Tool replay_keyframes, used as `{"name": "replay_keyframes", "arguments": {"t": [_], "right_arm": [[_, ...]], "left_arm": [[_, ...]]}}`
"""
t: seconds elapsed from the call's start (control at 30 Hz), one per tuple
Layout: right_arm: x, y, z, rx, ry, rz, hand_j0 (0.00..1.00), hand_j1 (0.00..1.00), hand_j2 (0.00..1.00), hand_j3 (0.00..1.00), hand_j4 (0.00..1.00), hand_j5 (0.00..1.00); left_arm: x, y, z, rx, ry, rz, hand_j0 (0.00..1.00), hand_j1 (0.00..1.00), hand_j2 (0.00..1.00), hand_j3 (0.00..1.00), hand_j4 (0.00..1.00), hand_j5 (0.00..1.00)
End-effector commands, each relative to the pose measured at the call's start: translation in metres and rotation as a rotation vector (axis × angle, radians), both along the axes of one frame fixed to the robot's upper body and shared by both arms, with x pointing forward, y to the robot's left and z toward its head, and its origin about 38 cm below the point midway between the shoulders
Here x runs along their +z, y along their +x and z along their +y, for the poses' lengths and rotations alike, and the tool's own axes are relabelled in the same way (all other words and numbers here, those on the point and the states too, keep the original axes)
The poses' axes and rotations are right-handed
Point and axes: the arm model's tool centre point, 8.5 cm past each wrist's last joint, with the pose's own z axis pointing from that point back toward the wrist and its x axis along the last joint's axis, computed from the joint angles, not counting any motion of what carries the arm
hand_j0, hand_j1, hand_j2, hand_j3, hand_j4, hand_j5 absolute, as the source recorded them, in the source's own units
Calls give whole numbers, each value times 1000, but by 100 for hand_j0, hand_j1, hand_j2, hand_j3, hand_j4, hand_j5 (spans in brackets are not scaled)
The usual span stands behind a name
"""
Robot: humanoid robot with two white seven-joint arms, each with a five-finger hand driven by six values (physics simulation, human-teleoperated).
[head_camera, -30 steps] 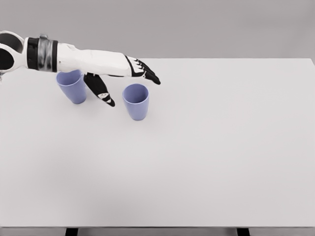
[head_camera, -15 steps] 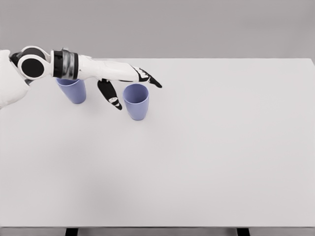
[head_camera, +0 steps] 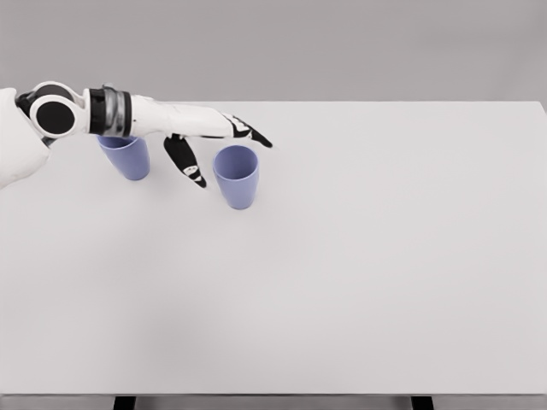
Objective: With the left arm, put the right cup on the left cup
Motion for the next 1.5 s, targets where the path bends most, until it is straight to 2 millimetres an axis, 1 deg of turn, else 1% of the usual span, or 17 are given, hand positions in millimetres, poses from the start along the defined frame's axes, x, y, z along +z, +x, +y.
{"name": "replay_keyframes", "arguments": {"t": [0.0, 0.03, 0.17, 0.3, 0.57, 0.67, 0.77, 0.8, 0.83, 0.87, 0.9, 0.97, 1.03, 1.13, 1.2, 1.33, 1.47], "right_arm": [[0, 0, 0, 1, 1, 0, 100, 100, 100, 100, 100, 100], [0, 0, 0, 1, 1, 0, 100, 100, 100, 100, 100, 100], [0, 0, 0, 1, 1, 0, 100, 100, 100, 100, 100, 100], [0, 0, 0, 1, 1, 0, 100, 100, 100, 100, 100, 100], [0, 0, 0, 1, 1, 0, 100, 100, 100, 100, 100, 100], [0, 0, 0, 2, 1, 0, 100, 100, 100, 100, 100, 100], [0, 0, 0, 1, 1, 0, 100, 100, 100, 100, 100, 100], [0, 0, 0, 1, 1, 0, 100, 100, 100, 100, 100, 100], [0, 0, 0, 1, 1, 0, 100, 100, 100, 100, 100, 100], [0, 0, 0, 1, 1, 0, 100, 100, 100, 100, 100, 100], [0, 0, 0, 1, 1, 0, 100, 100, 100, 100, 100, 100], [0, 0, 0, 1, 1, 0, 100, 100, 100, 100, 100, 100], [0, 0, 0, 1, 1, 0, 100, 100, 100, 100, 100, 100], [0, 0, 0, 1, 1, 0, 100, 100, 100, 100, 100, 100], [0, 0, 0, 1, 1, 0, 100, 100, 100, 100, 100, 100], [0, 0, 0, 1, 1, 0, 100, 100, 100, 100, 100, 100], [0, 0, 0, 1, 1, 0, 100, 100, 100, 100, 100, 100]], "left_arm": [[-2, 4, 2, 17, 9, 0, 100, 100, 100, 100, 100, 100], [-4, 7, 4, 31, 13, 3, 100, 100, 100, 100, 100, 100], [-14, 7, -6, 18, 20, 14, 100, 100, 100, 100, 100, 100], [-17, 6, -8, 15, 25, 16, 100, 100, 100, 100, 100, 100], [-23, 8, -20, 8, 21, 26, 100, 100, 100, 100, 100, 100], [-28, 7, -19, 8, 28, 31, 100, 100, 100, 100, 100, 100], [-32, 6, -19, 7, 35, 35, 90, 90, 90, 90, 90, 90], [-32, 6, -19, 7, 35, 35, 84, 84, 84, 84, 84, 84], [-31, 6, -18, 9, 34, 35, 70, 70, 70, 70, 70, 70], [-31, 6, -16, 12, 35, 34, 63, 63, 63, 63, 63, 63], [-31, 6, -15, 13, 35, 34, 53, 53, 53, 53, 53, 53], [-30, 6, -14, 15, 33, 35, 50, 50, 50, 50, 50, 50], [-27, 6, -13, 15, 29, 30, 50, 50, 50, 50, 50, 50], [-19, 4, -15, 5, 8, 15, 46, 46, 46, 46, 46, 46], [-4, -2, 1, 2, -7, -2, 45, 45, 45, 45, 45, 45], [28, -16, 17, -19, -56, -23, 43, 43, 43, 43, 43, 43], [61, -26, 43, -4, -75, -60, 43, 43, 43, 43, 43, 43]]}}
